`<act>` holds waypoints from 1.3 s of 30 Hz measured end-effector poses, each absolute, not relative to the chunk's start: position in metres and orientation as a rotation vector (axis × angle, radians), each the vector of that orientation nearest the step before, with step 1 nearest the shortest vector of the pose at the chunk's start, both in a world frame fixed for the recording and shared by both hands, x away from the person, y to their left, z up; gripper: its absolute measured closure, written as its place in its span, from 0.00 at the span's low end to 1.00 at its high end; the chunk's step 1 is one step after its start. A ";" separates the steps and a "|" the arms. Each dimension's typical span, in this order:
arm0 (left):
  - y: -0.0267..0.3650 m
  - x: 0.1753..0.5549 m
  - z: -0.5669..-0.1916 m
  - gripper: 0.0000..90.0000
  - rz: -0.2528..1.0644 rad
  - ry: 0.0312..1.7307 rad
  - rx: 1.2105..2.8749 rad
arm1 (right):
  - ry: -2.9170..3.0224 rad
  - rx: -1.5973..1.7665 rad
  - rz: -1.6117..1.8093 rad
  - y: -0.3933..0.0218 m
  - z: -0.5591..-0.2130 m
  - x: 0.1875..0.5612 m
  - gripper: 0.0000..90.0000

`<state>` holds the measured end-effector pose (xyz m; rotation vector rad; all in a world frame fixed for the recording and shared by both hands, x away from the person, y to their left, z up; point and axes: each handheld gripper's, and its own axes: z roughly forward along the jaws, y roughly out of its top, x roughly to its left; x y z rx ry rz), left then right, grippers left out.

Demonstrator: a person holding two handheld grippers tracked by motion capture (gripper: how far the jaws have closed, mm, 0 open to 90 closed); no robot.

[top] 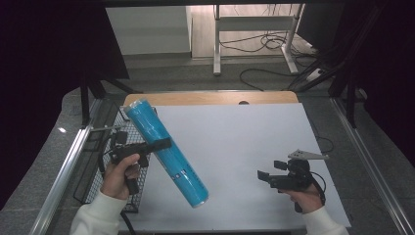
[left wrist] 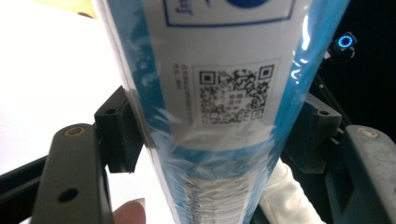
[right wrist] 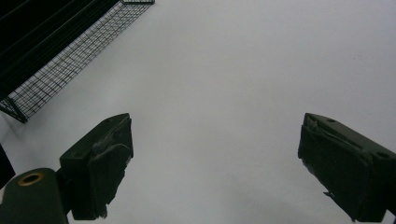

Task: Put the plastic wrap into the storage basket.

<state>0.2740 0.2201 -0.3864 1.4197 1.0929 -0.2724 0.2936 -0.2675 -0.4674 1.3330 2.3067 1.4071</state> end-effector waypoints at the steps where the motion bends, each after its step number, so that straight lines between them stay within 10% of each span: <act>1: 0.223 0.274 -0.384 0.35 -0.261 1.096 1.423 | 2.308 1.333 1.404 -0.267 -0.468 0.294 0.12; 39: 0.355 0.287 -0.346 0.35 0.052 1.353 1.550 | 2.323 1.364 1.335 -0.270 -0.477 0.295 0.12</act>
